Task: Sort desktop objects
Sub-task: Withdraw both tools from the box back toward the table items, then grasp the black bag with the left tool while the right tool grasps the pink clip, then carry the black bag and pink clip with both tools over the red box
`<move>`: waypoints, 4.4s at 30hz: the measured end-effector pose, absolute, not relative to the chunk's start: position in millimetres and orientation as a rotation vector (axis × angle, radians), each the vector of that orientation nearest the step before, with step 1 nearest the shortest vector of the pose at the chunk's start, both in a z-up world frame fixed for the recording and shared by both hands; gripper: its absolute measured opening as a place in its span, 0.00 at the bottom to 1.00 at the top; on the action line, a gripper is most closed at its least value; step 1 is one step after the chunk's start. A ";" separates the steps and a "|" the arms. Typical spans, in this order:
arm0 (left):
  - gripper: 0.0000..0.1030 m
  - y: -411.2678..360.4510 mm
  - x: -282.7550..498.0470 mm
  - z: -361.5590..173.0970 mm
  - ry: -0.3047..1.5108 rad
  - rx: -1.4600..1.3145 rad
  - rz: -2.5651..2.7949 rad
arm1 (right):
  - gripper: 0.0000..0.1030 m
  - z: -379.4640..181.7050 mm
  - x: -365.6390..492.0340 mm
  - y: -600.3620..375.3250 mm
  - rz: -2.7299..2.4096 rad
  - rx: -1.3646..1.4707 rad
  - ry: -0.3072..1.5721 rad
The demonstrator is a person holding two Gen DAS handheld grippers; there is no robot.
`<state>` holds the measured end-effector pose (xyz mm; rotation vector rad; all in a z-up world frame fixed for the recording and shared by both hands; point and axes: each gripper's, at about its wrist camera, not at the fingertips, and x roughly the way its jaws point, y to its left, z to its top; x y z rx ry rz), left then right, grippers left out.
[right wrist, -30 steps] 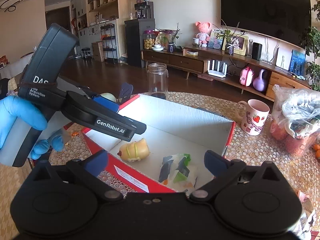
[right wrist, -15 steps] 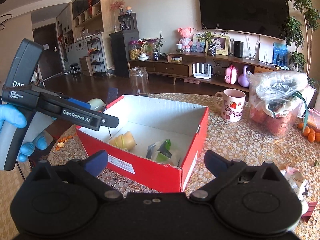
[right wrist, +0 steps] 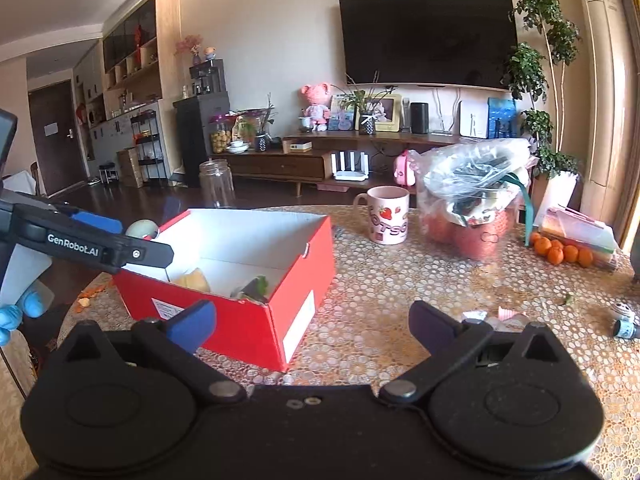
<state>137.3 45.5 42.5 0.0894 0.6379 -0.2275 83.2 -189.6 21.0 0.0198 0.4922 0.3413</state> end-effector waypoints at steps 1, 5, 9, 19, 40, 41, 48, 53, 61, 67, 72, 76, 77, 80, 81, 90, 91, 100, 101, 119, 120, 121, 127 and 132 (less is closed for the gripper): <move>1.00 41.6 134.8 41.7 0.637 0.088 -0.235 | 1.00 20.0 81.2 -194.0 0.332 0.023 0.490; 1.00 25.5 125.4 39.2 0.619 0.097 -0.240 | 1.00 16.3 75.4 -212.9 0.279 0.031 0.489; 1.00 11.2 120.7 36.1 0.614 0.089 -0.252 | 1.00 9.3 72.5 -232.6 0.206 0.053 0.475; 1.00 -24.9 112.7 25.3 0.616 0.082 -0.304 | 1.00 -8.2 71.5 -270.4 0.130 0.113 0.519; 1.00 -114.9 104.8 -32.0 0.653 0.144 -0.431 | 0.98 -34.8 74.4 -327.0 0.064 0.083 0.594; 1.00 -118.8 104.7 -34.1 0.655 0.149 -0.434 | 0.97 -36.9 76.0 -328.9 0.061 0.084 0.602; 1.00 -141.0 110.1 -48.3 0.680 0.172 -0.488 | 0.95 -53.9 93.2 -343.7 0.043 0.064 0.646; 1.00 -152.4 114.0 -60.4 0.698 0.197 -0.517 | 0.92 -69.5 109.4 -357.8 0.049 0.017 0.686; 1.00 -166.1 125.1 -79.7 0.755 0.201 -0.523 | 0.88 -86.4 135.7 -381.0 0.122 -0.050 0.716; 0.99 -177.0 128.8 -87.9 0.772 0.221 -0.548 | 0.85 -94.0 160.1 -397.7 0.237 -0.130 0.735; 0.99 -184.5 133.6 -96.3 0.793 0.231 -0.551 | 0.82 -99.3 175.7 -406.5 0.290 -0.142 0.740; 0.99 -188.2 136.6 -101.9 0.800 0.241 -0.550 | 0.78 -104.5 183.0 -410.9 0.329 -0.146 0.744; 0.99 -188.9 137.7 -103.2 0.803 0.242 -0.550 | 0.78 -106.2 184.5 -411.5 0.338 -0.148 0.746; 0.99 -190.8 141.0 -106.8 0.819 0.241 -0.548 | 0.75 -109.4 187.7 -412.7 0.358 -0.153 0.750; 0.99 -191.1 141.8 -108.0 0.824 0.239 -0.548 | 0.74 -110.8 188.2 -413.2 0.366 -0.153 0.751; 0.92 -193.1 145.7 -114.5 0.843 0.242 -0.551 | 0.63 -114.4 192.6 -411.2 0.396 -0.167 0.743; 0.91 -193.0 146.0 -115.0 0.844 0.242 -0.550 | 0.63 -114.2 192.8 -410.6 0.396 -0.165 0.744; 0.76 -193.1 145.8 -113.0 0.830 0.255 -0.547 | 0.56 -111.6 184.9 -400.8 0.374 -0.161 0.752; 0.75 -192.9 145.4 -112.9 0.830 0.256 -0.546 | 0.56 -111.5 183.2 -398.7 0.373 -0.161 0.754; 0.41 -178.2 148.7 -107.4 0.844 0.217 -0.514 | 0.56 -105.3 154.7 -372.3 0.197 -0.044 0.833; 0.40 -175.9 149.5 -106.8 0.846 0.214 -0.505 | 0.56 -104.3 152.6 -369.7 0.194 -0.039 0.832; 0.40 -173.9 150.5 -106.5 0.849 0.210 -0.497 | 0.56 -103.1 150.3 -366.6 0.190 -0.036 0.830; 0.39 -162.5 149.7 -101.4 0.846 0.186 -0.487 | 0.56 -95.9 134.1 -349.4 0.184 0.002 0.827; 0.39 -156.6 143.8 -88.6 0.826 0.175 -0.488 | 0.56 -86.9 122.8 -336.7 0.184 0.006 0.820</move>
